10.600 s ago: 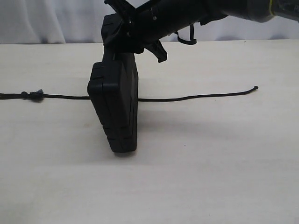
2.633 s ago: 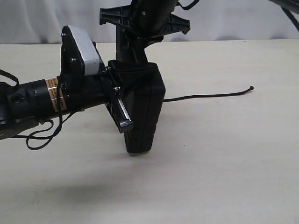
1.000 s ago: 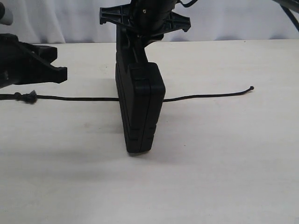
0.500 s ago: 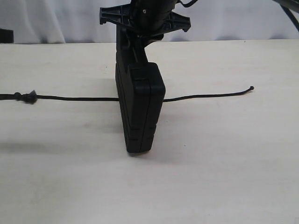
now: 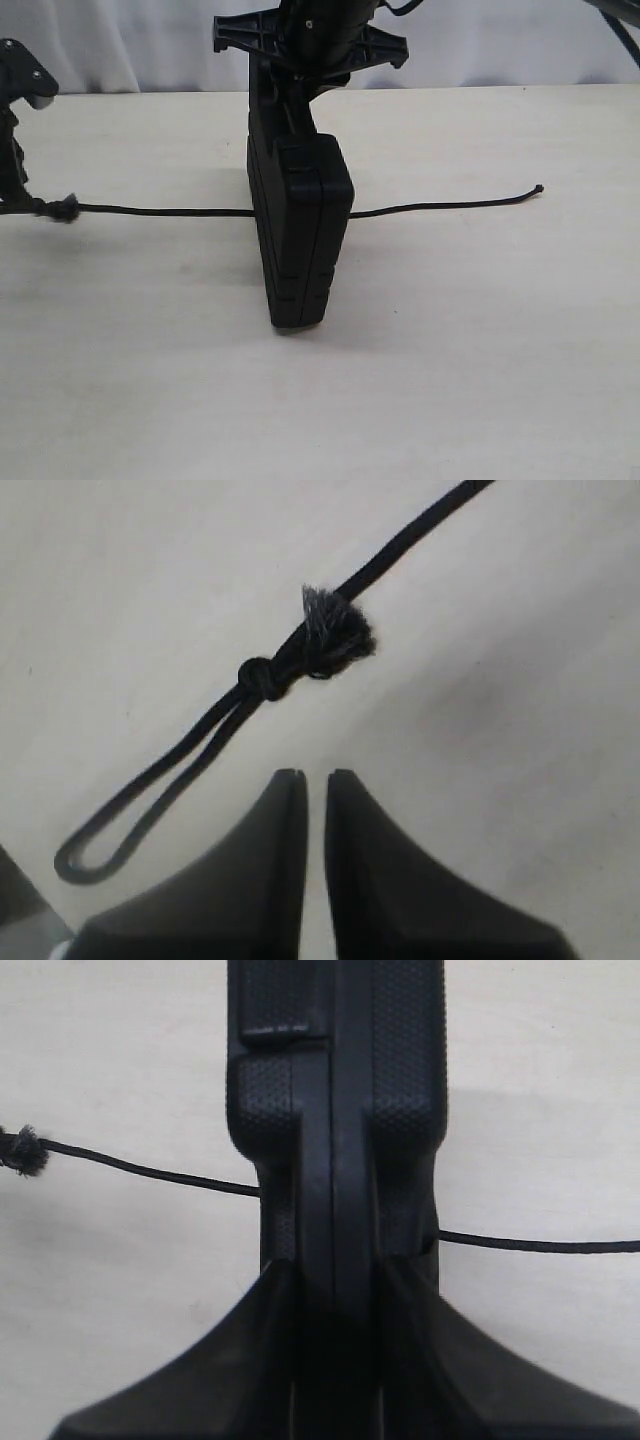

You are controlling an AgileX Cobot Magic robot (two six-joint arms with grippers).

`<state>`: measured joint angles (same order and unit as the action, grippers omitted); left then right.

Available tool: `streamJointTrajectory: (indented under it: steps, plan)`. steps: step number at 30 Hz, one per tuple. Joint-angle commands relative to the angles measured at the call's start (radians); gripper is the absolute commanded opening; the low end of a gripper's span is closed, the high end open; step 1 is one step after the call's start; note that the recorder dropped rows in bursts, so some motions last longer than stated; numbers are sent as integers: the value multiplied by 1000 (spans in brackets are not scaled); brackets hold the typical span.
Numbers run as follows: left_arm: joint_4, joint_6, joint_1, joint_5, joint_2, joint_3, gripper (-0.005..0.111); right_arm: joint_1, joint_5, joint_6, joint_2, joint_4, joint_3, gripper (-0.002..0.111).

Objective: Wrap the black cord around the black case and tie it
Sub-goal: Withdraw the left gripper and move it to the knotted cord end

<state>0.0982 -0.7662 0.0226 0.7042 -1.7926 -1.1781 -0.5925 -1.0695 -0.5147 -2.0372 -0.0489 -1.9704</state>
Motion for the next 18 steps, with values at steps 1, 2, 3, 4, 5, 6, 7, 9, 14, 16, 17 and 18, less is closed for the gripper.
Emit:
streamJointTrajectory:
  steps: [1, 2, 3, 4, 5, 6, 7, 9, 14, 16, 17, 18]
  plan:
    - [40, -115, 2, -70, -76, -10, 41, -3, -32, 7, -13, 7, 0, 4]
    - [64, -129, 2, -79, -91, -10, 50, -3, -32, 7, -13, 7, 0, 4]
    - [111, -139, 2, -90, -102, -10, 56, -3, -32, 7, -13, 7, 0, 4]
    - [159, -138, 2, -92, -116, -10, 61, -3, -32, 7, -13, 7, 0, 4]
    - [204, -138, 2, -92, -127, -10, 63, -3, -32, 7, -13, 7, 0, 4]
    - [244, -138, 2, -92, -139, -10, 63, -3, -32, 7, -13, 7, 0, 4]
    - [267, -138, 2, -90, -149, -10, 63, -3, -32, 7, -13, 7, 0, 4]
    - [303, -138, 2, -98, -171, -10, 63, -3, -32, 7, -13, 7, 0, 4]
    - [311, -82, 64, -280, -228, -10, 62, -3, -32, 7, -13, 7, 0, 4]
    - [301, -84, 87, -304, -255, -10, 52, -3, -32, 7, -13, 7, 0, 4]
    - [301, -84, 93, -308, -276, -10, 46, -3, -32, 7, -13, 7, 0, 4]
    - [301, -84, 93, -310, -292, -10, 44, -3, -32, 7, -13, 7, 0, 4]
